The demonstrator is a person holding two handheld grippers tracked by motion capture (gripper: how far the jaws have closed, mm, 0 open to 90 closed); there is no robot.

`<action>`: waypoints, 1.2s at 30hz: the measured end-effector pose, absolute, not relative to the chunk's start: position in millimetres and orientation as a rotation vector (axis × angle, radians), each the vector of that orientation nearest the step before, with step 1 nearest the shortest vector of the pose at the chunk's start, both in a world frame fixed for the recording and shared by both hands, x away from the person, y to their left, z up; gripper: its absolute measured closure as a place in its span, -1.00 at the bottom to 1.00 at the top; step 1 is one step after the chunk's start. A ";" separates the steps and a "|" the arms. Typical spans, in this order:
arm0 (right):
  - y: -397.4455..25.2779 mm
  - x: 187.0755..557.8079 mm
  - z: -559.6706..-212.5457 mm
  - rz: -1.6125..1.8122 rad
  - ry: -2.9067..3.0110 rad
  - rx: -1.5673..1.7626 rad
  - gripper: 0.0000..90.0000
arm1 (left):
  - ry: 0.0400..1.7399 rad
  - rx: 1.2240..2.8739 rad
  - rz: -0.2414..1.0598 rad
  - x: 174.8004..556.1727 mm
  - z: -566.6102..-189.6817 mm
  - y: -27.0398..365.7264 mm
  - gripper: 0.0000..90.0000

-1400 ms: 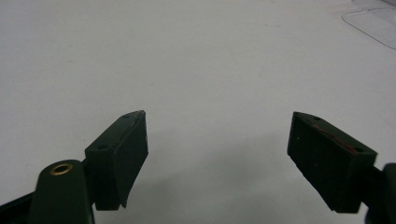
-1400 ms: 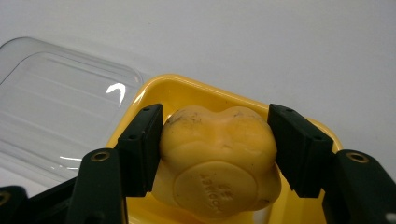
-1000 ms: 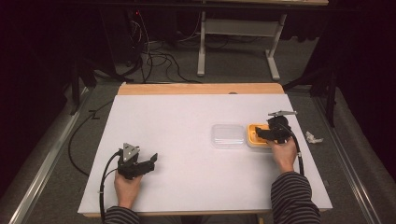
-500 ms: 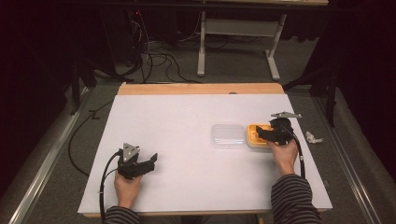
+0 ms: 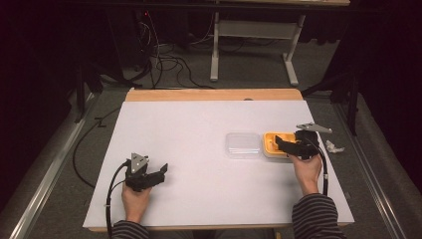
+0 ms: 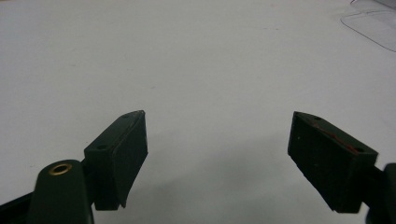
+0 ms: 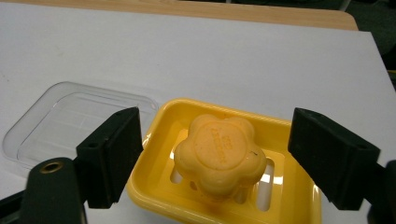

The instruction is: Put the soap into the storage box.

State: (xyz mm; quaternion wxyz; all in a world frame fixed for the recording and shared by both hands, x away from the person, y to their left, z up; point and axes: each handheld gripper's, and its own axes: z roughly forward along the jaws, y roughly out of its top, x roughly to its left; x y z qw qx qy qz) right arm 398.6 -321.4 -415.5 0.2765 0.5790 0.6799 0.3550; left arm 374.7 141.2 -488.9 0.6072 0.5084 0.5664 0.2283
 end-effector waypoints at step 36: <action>-318.6 350.9 -408.0 0.991 1.774 1.436 -0.58 | 1.317 1.167 0.514 375.2 -488.5 141.6 -0.52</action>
